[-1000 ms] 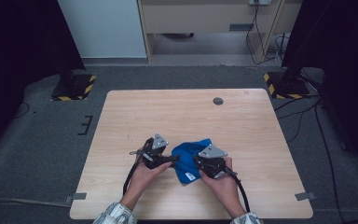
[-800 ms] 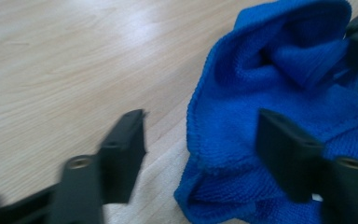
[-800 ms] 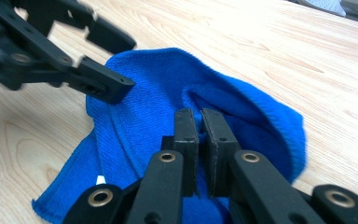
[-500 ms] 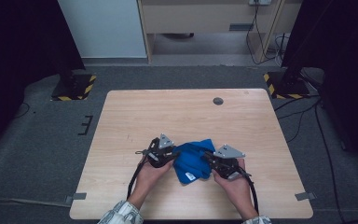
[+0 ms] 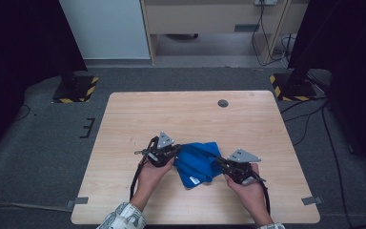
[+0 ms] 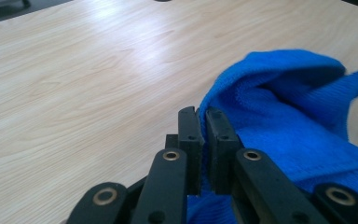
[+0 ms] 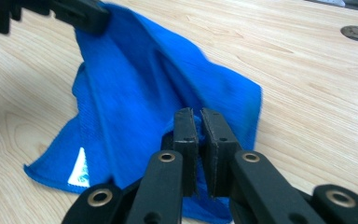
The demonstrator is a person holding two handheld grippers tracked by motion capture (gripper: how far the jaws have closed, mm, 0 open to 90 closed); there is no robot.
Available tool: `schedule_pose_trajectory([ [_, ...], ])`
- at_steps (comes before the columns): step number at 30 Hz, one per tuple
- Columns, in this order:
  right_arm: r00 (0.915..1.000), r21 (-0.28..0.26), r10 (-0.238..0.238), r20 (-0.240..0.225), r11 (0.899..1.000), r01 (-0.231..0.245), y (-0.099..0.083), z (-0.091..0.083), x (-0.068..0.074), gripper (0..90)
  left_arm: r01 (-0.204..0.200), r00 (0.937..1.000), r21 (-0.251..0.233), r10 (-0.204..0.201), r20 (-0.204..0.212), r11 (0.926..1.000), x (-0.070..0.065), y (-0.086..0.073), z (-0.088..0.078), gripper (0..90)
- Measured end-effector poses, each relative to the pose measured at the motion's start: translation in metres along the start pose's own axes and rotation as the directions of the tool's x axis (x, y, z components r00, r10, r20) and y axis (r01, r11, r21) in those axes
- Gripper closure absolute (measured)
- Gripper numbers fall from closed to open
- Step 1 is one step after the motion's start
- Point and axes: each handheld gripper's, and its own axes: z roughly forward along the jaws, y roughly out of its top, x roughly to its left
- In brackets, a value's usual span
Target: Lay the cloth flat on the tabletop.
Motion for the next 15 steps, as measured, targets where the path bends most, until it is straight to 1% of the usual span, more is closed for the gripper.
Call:
schedule_pose_trajectory([
  [2,1.0000,0.005,-0.001,0.010,1.000,0.001,-0.002,-0.002,-0.005,82.6,0.018,0.9997,-0.001,-0.018,-0.017,0.9998,0.006,0.000,-0.003,85.5],
  [3,0.9997,0.009,-0.002,0.023,1.000,0.002,-0.003,-0.003,-0.007,80.4,0.029,0.9994,-0.002,-0.029,-0.020,0.9996,0.007,0.000,-0.004,85.6],
  [5,0.9990,0.019,0.002,0.044,1.000,-0.003,-0.005,-0.004,-0.013,79.0,0.047,0.9986,-0.006,-0.047,-0.025,0.9989,0.011,0.000,-0.007,85.7],
  [6,0.9985,0.022,0.009,0.053,1.000,-0.010,-0.006,-0.004,-0.016,77.8,0.050,0.9985,-0.005,-0.050,-0.025,0.9988,0.012,0.000,-0.007,85.7],
  [8,0.9983,0.033,0.012,0.057,0.999,-0.014,-0.008,-0.004,-0.019,73.3,0.052,0.9984,-0.007,-0.052,-0.020,0.9986,0.013,-0.001,-0.008,85.6],
  [10,0.9985,0.031,0.015,0.053,0.999,-0.017,-0.009,-0.004,-0.018,70.9,0.046,0.9987,-0.010,-0.046,-0.021,0.9989,0.012,0.000,-0.008,85.6],
  [11,0.9988,0.031,0.016,0.046,0.999,-0.017,-0.009,-0.004,-0.016,71.1,0.046,0.9986,-0.014,-0.046,-0.025,0.9988,0.012,0.000,-0.009,85.6],
  [13,0.9995,0.030,-0.002,0.031,1.000,0.001,-0.009,-0.004,-0.014,77.0,0.056,0.9980,-0.016,-0.057,-0.027,0.9983,0.014,0.001,-0.010,85.7],
  [15,0.9999,0.032,-0.007,0.015,0.999,0.007,-0.009,-0.004,-0.013,82.2,0.057,0.9978,-0.014,-0.058,-0.033,0.9983,0.017,0.001,-0.013,86.1],
])
